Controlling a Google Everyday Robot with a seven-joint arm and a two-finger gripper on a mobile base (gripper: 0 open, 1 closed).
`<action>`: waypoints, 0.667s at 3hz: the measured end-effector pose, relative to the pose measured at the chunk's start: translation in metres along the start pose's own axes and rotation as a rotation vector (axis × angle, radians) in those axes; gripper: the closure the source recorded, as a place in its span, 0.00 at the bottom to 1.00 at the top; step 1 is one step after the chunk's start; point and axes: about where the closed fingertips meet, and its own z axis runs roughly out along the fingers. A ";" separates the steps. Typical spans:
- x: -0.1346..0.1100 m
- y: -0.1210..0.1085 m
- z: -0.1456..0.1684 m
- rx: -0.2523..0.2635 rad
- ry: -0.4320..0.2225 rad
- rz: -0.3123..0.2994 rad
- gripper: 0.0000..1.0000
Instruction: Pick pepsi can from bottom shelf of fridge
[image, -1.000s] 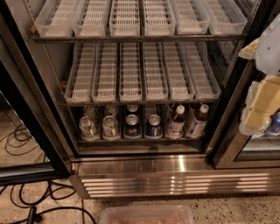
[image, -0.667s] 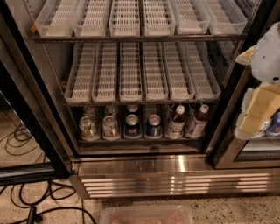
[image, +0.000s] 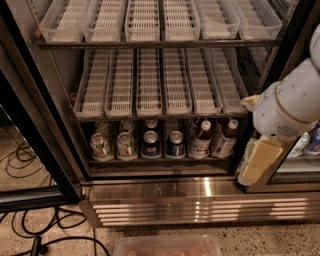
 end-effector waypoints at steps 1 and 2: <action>-0.003 0.001 0.037 0.016 -0.049 -0.042 0.00; -0.013 0.005 0.056 0.015 -0.090 -0.086 0.00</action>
Offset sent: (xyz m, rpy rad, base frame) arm 0.0172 0.0442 -0.0739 0.0994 -0.0607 0.1522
